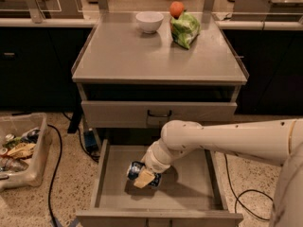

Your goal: Place pepsi can into middle drawer

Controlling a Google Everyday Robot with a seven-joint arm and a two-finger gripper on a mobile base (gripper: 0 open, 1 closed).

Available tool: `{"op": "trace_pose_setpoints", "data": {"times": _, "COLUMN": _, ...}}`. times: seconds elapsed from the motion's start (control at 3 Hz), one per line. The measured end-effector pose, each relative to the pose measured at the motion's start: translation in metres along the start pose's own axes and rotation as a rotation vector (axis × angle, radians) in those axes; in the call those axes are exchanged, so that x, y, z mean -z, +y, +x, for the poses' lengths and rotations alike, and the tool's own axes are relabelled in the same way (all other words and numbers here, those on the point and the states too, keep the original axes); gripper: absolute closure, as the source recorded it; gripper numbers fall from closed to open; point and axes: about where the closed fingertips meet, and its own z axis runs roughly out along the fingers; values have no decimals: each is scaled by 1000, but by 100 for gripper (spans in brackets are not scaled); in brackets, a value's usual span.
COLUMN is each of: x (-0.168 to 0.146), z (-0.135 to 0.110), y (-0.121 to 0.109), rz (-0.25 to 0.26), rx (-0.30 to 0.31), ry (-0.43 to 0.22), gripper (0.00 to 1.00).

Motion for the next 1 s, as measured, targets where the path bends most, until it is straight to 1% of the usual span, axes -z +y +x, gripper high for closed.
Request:
{"op": "trace_pose_setpoints", "data": {"times": 0.33, "x": 31, "z": 5, "y": -22, "rz": 210, "rx": 94, "ry": 118, "gripper": 100}}
{"op": "trace_pose_setpoints", "data": {"times": 0.67, "x": 50, "z": 4, "y": -31, "rz": 298, "rx": 132, "ry": 136, "gripper": 100}}
{"op": "trace_pose_setpoints", "data": {"times": 1.0, "x": 24, "z": 18, "y": -36, "rz": 242, "rx": 53, "ry": 131, "gripper": 100}}
